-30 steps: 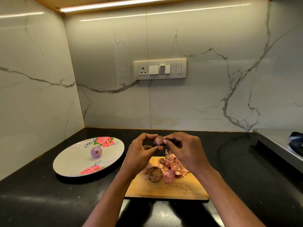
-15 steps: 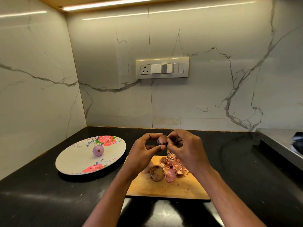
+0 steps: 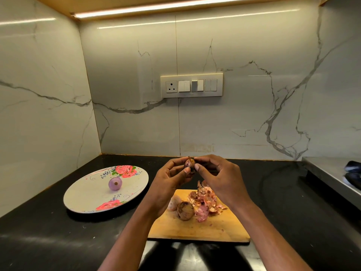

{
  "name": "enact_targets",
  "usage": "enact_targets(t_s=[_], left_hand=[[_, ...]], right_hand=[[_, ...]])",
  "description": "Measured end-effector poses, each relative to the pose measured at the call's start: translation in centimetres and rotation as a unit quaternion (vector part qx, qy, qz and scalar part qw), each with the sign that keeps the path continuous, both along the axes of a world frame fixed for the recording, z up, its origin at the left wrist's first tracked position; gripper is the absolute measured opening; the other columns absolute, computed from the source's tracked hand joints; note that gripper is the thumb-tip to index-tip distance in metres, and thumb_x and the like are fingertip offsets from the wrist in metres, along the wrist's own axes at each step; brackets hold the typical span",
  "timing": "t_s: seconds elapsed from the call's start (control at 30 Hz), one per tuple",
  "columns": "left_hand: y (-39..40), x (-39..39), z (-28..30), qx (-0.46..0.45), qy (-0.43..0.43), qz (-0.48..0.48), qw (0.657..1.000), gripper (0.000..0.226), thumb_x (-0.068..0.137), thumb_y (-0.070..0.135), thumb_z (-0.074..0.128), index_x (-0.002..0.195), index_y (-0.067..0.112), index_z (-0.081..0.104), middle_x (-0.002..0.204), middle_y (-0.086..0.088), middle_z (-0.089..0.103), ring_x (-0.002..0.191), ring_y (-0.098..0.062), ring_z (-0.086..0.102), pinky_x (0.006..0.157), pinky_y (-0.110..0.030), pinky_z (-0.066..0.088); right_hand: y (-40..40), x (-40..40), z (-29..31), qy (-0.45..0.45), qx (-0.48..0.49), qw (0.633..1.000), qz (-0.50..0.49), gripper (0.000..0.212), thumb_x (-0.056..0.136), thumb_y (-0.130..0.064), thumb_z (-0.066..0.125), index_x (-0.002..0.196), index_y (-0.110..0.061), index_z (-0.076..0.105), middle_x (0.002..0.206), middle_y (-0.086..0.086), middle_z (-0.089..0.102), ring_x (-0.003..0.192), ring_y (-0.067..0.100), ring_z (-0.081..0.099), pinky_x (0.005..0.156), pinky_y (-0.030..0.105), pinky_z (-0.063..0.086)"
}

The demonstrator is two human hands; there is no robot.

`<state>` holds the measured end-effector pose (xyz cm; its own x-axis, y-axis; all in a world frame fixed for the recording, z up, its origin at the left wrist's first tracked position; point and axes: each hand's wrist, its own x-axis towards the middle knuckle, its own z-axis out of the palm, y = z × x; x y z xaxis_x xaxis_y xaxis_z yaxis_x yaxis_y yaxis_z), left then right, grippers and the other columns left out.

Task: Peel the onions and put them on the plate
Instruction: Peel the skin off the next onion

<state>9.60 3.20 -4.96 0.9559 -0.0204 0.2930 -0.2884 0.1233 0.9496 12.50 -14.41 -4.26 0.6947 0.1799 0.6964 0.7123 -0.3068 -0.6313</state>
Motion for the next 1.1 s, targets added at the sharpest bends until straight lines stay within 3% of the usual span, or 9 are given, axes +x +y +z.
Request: enact_targets(t_s=[0.17, 0.37, 0.6, 0.9, 1.1], left_hand=[[0.0, 0.2, -0.3, 0.061, -0.022, 0.037, 0.997, 0.041, 0.087, 0.022, 0.07, 0.127, 0.019, 0.063, 0.121, 0.0, 0.071, 0.113, -0.011, 0.067, 0.097, -0.032, 0.055], [0.1, 0.1, -0.4, 0.069, -0.025, 0.038, 0.997, 0.041, 0.086, 0.022, 0.071, 0.126, 0.021, 0.064, 0.12, 0.002, 0.071, 0.113, -0.011, 0.066, 0.094, -0.029, 0.056], [0.1, 0.0, -0.1, 0.054, -0.024, 0.041, 0.997, 0.044, 0.083, 0.027, 0.071, 0.126, 0.019, 0.063, 0.117, 0.0, 0.072, 0.109, -0.011, 0.068, 0.088, -0.028, 0.057], [0.0, 0.0, -0.2, 0.087, -0.026, 0.047, 0.995, 0.034, 0.09, 0.019, 0.069, 0.124, 0.022, 0.065, 0.121, 0.004, 0.07, 0.111, -0.009, 0.067, 0.086, -0.024, 0.056], [-0.3, -0.2, -0.1, 0.084, -0.022, 0.047, 0.995, 0.044, 0.085, 0.03, 0.069, 0.127, 0.022, 0.062, 0.123, -0.001, 0.068, 0.108, -0.014, 0.068, 0.083, -0.028, 0.058]], right_hand=[[0.3, 0.0, -0.3, -0.019, -0.012, 0.999, -0.028, 0.022, 0.089, -0.03, 0.073, 0.11, -0.023, 0.076, 0.1, -0.013, 0.074, 0.093, -0.002, 0.068, 0.079, 0.016, 0.057], [0.3, 0.1, -0.8, -0.011, 0.006, 0.999, -0.045, 0.013, 0.088, -0.022, 0.074, 0.101, -0.023, 0.077, 0.087, -0.016, 0.07, 0.088, -0.005, 0.066, 0.071, 0.009, 0.053], [0.1, 0.1, -0.4, 0.04, 0.04, 0.998, 0.001, 0.015, 0.091, -0.028, 0.072, 0.105, -0.026, 0.076, 0.094, -0.014, 0.074, 0.09, 0.002, 0.071, 0.078, 0.023, 0.06], [0.3, 0.4, -1.1, 0.02, 0.029, 0.998, -0.046, 0.006, 0.089, -0.021, 0.074, 0.092, -0.026, 0.074, 0.083, -0.013, 0.071, 0.081, 0.001, 0.068, 0.067, 0.015, 0.055], [0.3, 0.1, -0.7, 0.028, 0.027, 0.999, -0.007, 0.016, 0.092, -0.026, 0.07, 0.106, -0.033, 0.073, 0.098, -0.017, 0.072, 0.092, 0.0, 0.069, 0.077, 0.02, 0.059]])
